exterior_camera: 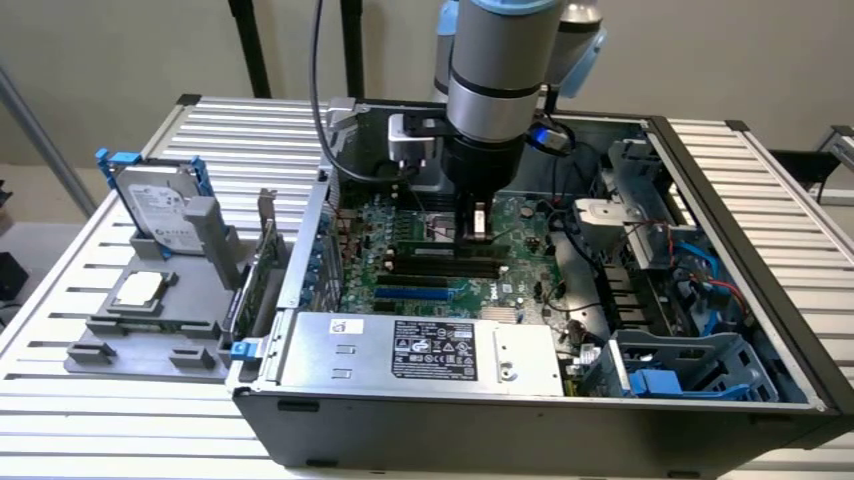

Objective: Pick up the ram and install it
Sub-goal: 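Insert the ram into the slot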

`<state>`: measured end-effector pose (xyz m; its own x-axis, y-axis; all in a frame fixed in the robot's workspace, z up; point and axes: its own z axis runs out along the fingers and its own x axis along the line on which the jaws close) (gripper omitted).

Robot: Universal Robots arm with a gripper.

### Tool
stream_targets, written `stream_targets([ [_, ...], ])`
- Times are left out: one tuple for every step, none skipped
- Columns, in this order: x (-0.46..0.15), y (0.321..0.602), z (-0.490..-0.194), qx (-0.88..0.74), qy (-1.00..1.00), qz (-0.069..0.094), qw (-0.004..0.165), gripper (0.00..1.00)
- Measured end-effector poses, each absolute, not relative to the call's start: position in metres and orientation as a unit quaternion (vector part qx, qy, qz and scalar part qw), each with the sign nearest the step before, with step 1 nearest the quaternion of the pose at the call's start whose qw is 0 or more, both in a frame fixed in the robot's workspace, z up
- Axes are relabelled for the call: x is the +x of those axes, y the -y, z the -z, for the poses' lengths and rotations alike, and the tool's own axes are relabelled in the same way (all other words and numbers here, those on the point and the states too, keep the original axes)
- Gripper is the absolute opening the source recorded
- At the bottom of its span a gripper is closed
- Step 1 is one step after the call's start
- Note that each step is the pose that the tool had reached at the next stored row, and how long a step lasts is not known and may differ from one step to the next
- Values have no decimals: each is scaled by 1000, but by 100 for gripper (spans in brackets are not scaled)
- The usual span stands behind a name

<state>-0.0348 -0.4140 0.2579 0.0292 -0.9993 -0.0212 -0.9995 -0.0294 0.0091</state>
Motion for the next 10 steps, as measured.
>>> stream_targets([
  [-35,413,-256,-717,-697,-11,4,14],
  [-35,413,-255,-716,-698,-11,3,14],
  [-35,412,-253,-716,-698,-12,3,14],
  [-35,412,-251,-716,-698,-12,3,14],
  [-35,411,-250,-715,-699,-12,2,14],
  [-35,411,-249,-715,-699,-13,2,14],
  [-35,410,-247,-715,-699,-13,2,14],
  [-35,409,-245,-715,-699,-13,2,14],
  [-35,409,-244,-715,-699,-14,1,14],
  [-35,408,-243,-714,-700,-14,1,14],
])
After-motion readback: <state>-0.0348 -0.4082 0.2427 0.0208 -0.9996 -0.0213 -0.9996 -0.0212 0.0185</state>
